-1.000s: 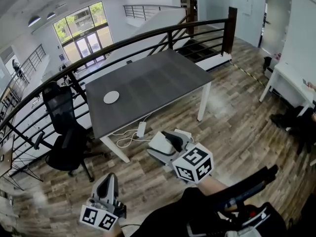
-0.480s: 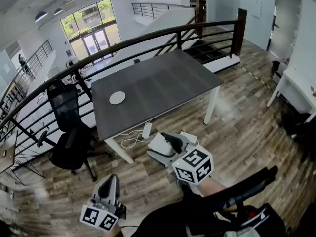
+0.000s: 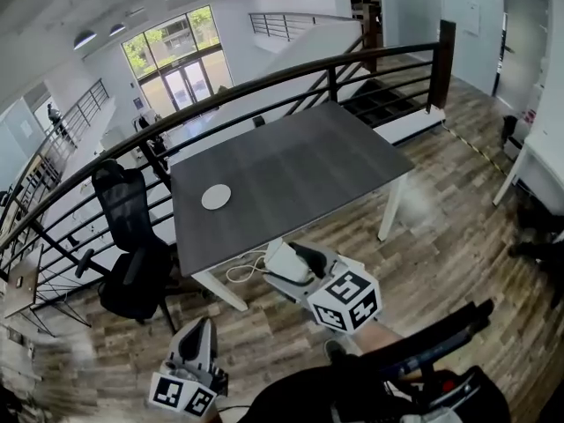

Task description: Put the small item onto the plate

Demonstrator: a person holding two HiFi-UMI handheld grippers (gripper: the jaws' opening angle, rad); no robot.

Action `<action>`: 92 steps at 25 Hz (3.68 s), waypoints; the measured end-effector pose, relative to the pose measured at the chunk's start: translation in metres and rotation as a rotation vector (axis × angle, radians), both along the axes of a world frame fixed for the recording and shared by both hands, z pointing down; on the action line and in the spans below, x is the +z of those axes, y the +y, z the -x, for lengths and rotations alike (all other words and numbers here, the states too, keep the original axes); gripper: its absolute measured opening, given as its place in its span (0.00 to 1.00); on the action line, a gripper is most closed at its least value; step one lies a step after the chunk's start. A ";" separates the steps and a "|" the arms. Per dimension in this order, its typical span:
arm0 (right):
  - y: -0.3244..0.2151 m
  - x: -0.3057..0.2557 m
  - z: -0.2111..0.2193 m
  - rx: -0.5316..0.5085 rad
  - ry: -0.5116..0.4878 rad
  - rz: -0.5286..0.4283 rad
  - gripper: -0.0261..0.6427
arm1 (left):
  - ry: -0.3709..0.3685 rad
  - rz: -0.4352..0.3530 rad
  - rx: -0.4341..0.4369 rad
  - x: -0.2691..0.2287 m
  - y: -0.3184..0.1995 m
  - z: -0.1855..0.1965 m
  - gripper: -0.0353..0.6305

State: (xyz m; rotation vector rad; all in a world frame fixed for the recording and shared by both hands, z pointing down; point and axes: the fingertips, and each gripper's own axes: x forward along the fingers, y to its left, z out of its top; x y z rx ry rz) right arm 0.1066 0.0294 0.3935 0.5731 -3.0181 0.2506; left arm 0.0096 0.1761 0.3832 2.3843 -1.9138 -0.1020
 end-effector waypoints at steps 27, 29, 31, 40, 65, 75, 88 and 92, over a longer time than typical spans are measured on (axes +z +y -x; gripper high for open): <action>-0.148 0.012 -0.002 -0.161 -0.015 0.013 0.53 | 0.023 0.056 -0.159 0.014 -0.137 -0.034 0.06; -0.151 0.015 0.002 -0.176 -0.010 0.021 0.53 | 0.026 0.061 -0.172 0.015 -0.139 -0.033 0.06; -0.150 0.016 0.008 -0.191 -0.007 0.022 0.53 | 0.029 0.065 -0.183 0.016 -0.138 -0.027 0.06; -0.156 0.022 0.060 -0.215 0.031 0.024 0.53 | 0.061 0.055 -0.224 0.019 -0.140 0.029 0.06; -0.172 0.002 0.202 -0.056 0.036 0.006 0.53 | 0.066 0.030 -0.042 0.017 -0.167 0.189 0.06; -0.173 0.006 0.226 -0.030 0.060 0.000 0.53 | 0.056 0.025 0.002 0.031 -0.178 0.215 0.06; -0.252 0.003 0.275 -0.123 0.040 0.004 0.53 | 0.023 0.060 -0.069 0.021 -0.241 0.239 0.06; -0.291 -0.001 0.294 -0.160 0.029 -0.006 0.53 | 0.053 0.048 -0.091 0.011 -0.276 0.244 0.06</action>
